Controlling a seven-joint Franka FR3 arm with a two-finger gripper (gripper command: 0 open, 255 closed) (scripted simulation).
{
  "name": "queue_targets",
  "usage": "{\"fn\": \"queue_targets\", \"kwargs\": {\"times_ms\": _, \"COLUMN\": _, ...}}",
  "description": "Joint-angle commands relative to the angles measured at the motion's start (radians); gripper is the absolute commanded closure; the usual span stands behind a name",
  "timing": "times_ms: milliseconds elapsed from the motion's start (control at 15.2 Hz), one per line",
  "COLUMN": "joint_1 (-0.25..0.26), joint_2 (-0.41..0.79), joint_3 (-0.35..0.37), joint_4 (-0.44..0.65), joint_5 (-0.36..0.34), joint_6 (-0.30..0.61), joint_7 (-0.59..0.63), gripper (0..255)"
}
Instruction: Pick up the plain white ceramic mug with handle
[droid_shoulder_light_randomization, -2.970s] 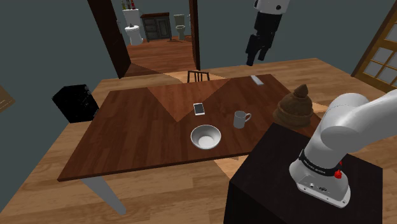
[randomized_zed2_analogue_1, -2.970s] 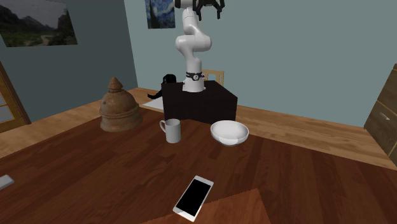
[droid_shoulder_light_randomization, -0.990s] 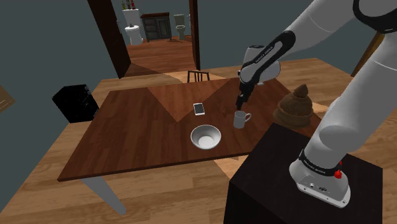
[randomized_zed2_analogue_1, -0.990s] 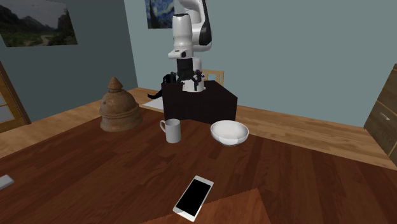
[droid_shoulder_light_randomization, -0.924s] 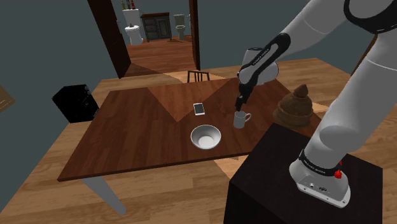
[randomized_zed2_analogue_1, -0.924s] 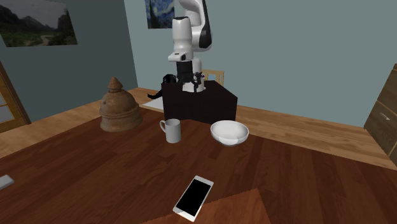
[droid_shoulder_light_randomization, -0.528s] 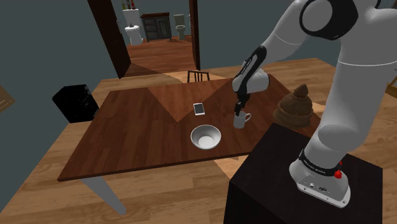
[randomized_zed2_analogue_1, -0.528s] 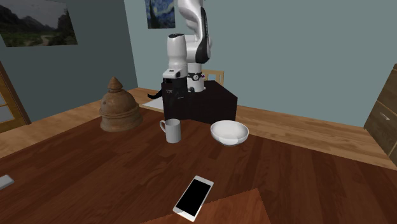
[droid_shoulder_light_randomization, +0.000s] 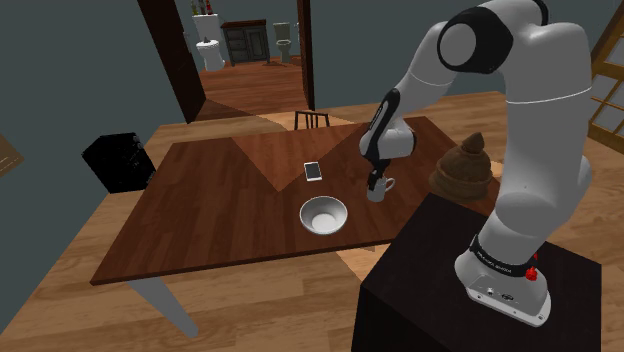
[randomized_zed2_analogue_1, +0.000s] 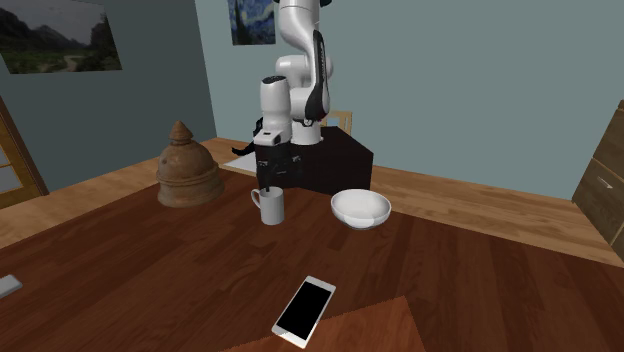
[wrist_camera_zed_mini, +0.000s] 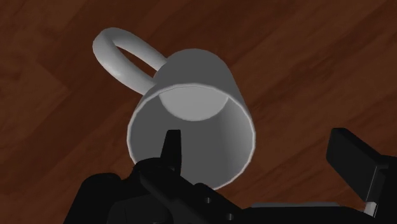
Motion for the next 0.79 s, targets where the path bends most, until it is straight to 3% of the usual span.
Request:
{"fn": "queue_targets", "kwargs": {"times_ms": 0, "joint_1": -0.018, "joint_2": 0.033, "joint_3": 0.020, "joint_4": 0.013, "joint_5": 0.017, "joint_6": 0.021, "joint_7": -0.016, "gripper": 0}}
{"fn": "queue_targets", "kwargs": {"times_ms": 132, "joint_1": -0.023, "joint_2": 0.042, "joint_3": 0.027, "joint_4": 0.016, "joint_5": 0.021, "joint_6": 0.028, "joint_7": -0.019, "gripper": 0}}
{"fn": "queue_targets", "kwargs": {"times_ms": 198, "joint_1": -0.021, "joint_2": 0.042, "joint_3": 0.027, "joint_4": 0.015, "joint_5": 0.021, "joint_6": 0.028, "joint_7": -0.017, "gripper": 255}}
{"fn": "queue_targets", "kwargs": {"times_ms": 726, "joint_1": -0.021, "joint_2": 0.044, "joint_3": 0.028, "joint_4": 0.015, "joint_5": 0.022, "joint_6": 0.030, "joint_7": -0.018, "gripper": 255}}
